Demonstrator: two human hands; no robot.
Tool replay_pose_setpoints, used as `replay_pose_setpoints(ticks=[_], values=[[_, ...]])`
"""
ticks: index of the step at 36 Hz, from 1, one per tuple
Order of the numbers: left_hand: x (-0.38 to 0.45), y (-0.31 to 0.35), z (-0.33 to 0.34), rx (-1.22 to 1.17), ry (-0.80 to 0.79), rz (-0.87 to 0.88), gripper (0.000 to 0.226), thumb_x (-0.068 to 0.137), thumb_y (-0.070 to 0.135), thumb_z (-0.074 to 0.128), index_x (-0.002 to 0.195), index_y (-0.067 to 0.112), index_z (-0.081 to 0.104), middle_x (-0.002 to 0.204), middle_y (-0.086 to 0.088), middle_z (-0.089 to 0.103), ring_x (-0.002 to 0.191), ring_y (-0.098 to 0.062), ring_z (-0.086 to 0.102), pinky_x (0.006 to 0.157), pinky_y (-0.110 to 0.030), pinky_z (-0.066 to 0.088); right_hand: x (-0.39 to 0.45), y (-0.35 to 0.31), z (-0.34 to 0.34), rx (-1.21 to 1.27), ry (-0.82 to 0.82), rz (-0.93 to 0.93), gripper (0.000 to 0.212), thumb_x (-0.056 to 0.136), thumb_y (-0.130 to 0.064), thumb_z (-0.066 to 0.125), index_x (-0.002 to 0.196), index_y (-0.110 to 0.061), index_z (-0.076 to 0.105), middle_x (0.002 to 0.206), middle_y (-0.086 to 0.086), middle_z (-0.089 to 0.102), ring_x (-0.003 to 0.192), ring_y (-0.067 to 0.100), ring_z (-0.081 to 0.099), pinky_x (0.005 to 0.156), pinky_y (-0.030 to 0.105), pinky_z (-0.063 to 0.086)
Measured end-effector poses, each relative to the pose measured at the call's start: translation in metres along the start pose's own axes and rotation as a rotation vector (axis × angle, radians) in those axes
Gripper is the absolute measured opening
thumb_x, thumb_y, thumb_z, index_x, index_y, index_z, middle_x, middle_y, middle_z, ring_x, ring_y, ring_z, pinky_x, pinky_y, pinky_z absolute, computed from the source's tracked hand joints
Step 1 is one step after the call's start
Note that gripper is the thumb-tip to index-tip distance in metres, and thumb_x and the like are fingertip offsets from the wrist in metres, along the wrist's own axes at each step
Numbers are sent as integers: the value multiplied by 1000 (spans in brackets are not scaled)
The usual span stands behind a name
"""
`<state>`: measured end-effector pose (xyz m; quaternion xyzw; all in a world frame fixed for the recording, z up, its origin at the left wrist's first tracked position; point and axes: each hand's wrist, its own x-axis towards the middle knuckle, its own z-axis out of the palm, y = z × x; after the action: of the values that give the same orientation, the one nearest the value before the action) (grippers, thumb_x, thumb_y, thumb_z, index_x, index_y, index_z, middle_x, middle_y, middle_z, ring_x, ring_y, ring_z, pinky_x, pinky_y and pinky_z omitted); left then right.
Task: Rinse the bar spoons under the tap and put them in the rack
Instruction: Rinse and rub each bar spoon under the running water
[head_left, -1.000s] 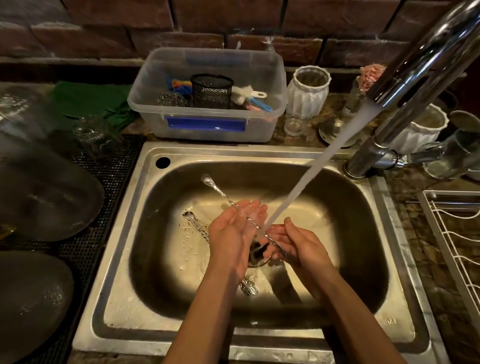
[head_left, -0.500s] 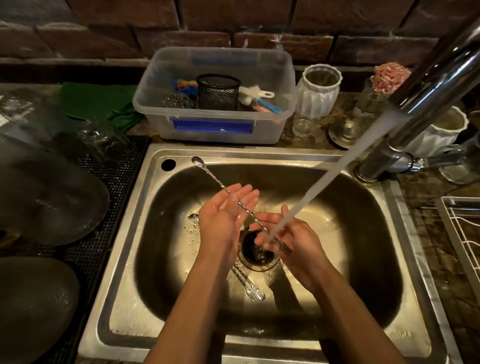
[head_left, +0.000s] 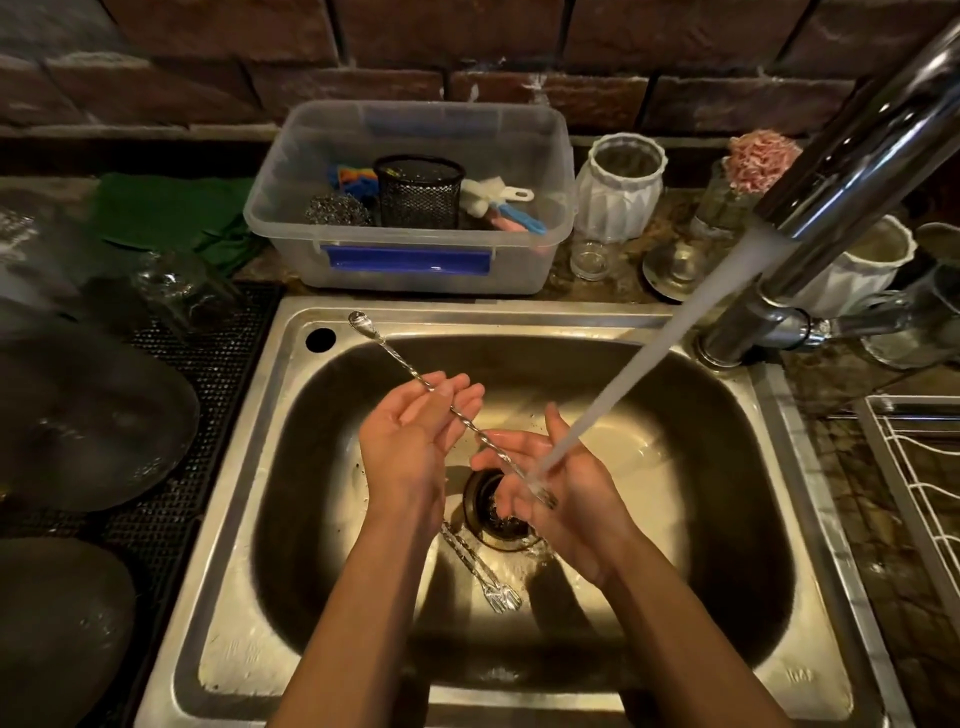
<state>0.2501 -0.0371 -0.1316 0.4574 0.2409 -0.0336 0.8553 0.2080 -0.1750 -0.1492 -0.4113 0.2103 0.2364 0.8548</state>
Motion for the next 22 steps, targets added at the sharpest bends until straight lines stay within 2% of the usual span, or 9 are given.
replay_pose_setpoints(ticks=[2, 4, 7, 10, 12, 16, 19, 22], values=[[-1, -1, -1, -1, 1, 3, 15, 91, -3, 63, 106, -2, 64, 97, -19, 76, 93, -32, 75, 77, -30, 61, -2, 2, 1, -4, -12, 0, 67, 89, -60, 43, 108, -4, 73, 98, 24, 73, 52, 23, 55, 73, 41, 41], [-2, -3, -3, 0, 0, 3, 16, 91, -3, 62, 107, -3, 64, 96, -18, 77, 93, -32, 75, 78, -30, 61, -5, 5, 0, -24, -16, -5, 63, 93, -58, 40, 103, -8, 76, 97, 22, 74, 53, 22, 58, 81, 46, 37], [-7, -7, -6, -18, -6, -17, 21, 90, -3, 64, 110, -4, 63, 97, -19, 77, 93, -31, 75, 76, -29, 61, -10, 6, -2, -25, 5, -3, 62, 88, -55, 48, 113, -3, 69, 98, 24, 73, 58, 24, 60, 85, 47, 37], [-15, -13, -6, -27, -15, -41, 24, 88, -5, 66, 111, -2, 63, 100, -19, 76, 93, -29, 76, 76, -28, 60, -16, 7, -8, -25, 31, 8, 58, 96, -53, 43, 111, -5, 72, 97, 21, 73, 60, 21, 59, 70, 35, 53], [-20, -18, -5, -28, -27, -56, 24, 88, -7, 64, 112, -1, 62, 99, -18, 76, 92, -29, 76, 78, -29, 61, -19, 7, -13, 5, 36, 10, 60, 98, -54, 40, 107, -7, 75, 94, 19, 73, 58, 17, 57, 59, 27, 55], [-30, -29, -4, -46, -60, -95, 29, 88, -7, 64, 116, -2, 58, 101, -20, 76, 96, -32, 75, 81, -31, 61, -25, 7, -24, -13, 43, -11, 70, 93, -59, 44, 114, 3, 69, 89, 20, 71, 40, 9, 50, 37, 18, 39], [-35, -37, -4, 1, -62, -98, 31, 87, -4, 66, 117, 1, 59, 104, -20, 75, 97, -31, 75, 80, -31, 61, -30, 8, -31, -44, 30, -33, 74, 94, -60, 42, 111, 7, 67, 84, 20, 69, 36, 9, 43, 34, 16, 24], [-41, -44, -4, 38, -69, -92, 31, 86, -1, 68, 116, 3, 59, 104, -17, 76, 97, -29, 75, 76, -30, 61, -36, 9, -36, -39, 36, -27, 70, 96, -57, 42, 110, 5, 70, 79, 18, 67, 35, 8, 40, 34, 15, 24]])
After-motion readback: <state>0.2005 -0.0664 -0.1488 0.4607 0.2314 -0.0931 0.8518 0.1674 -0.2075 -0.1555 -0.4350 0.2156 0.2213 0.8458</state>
